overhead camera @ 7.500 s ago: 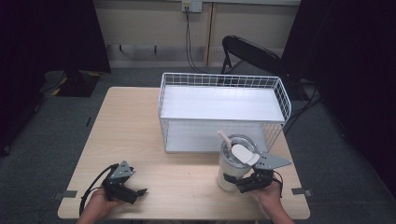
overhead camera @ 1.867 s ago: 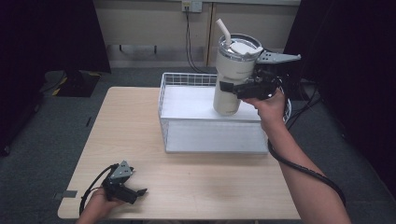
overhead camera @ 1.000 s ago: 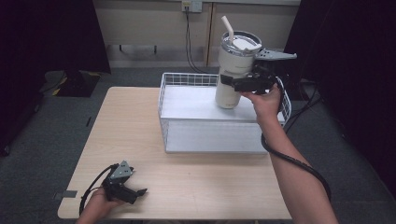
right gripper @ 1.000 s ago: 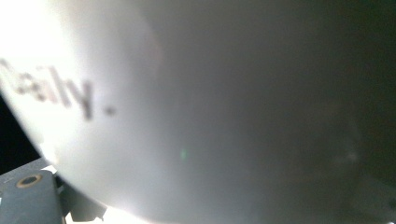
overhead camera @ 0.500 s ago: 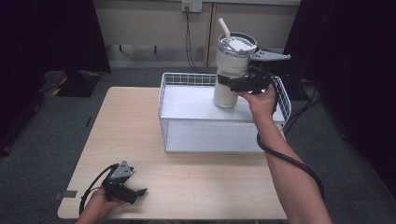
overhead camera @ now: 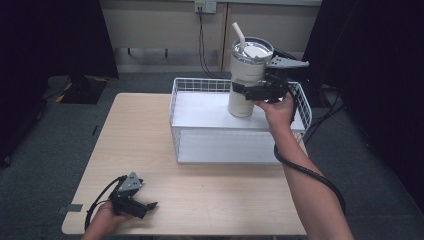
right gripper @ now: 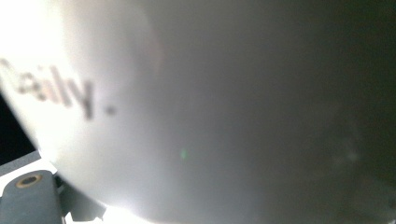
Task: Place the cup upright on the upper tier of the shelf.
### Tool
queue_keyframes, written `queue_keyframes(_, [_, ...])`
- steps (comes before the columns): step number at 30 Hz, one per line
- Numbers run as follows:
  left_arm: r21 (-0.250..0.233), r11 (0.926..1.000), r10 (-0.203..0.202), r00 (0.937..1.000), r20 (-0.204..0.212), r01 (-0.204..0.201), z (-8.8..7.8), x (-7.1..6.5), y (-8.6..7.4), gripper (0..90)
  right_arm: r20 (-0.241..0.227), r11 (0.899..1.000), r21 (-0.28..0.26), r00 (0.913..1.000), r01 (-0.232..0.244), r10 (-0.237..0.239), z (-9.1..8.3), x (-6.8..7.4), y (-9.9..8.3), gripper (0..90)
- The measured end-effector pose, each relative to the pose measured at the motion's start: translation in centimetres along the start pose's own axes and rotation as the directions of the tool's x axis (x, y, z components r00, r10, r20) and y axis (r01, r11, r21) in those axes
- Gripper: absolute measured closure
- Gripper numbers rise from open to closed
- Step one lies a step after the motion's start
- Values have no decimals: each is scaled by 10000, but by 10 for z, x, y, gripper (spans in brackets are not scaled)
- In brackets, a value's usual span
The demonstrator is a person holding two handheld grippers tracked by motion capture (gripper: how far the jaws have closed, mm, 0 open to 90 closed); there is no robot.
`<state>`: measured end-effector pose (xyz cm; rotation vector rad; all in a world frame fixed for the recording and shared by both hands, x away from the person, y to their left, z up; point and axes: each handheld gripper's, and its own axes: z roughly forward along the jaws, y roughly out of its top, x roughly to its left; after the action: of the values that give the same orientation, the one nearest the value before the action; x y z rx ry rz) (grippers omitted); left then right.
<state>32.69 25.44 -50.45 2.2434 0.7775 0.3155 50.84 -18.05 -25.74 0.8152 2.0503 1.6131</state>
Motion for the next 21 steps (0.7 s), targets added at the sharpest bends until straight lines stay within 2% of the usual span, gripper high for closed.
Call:
queue_keyframes(5, [6,10000,-6,10000,-1,6,0,0,0,1,-17,9999,116,10000,-86,87,1,-2,-4,95])
queue_keyframes(21, [4,10000,0,10000,-4,0,0,0,0,1,-48,9996,-261,9999,100,-101,2,-3,-9,89])
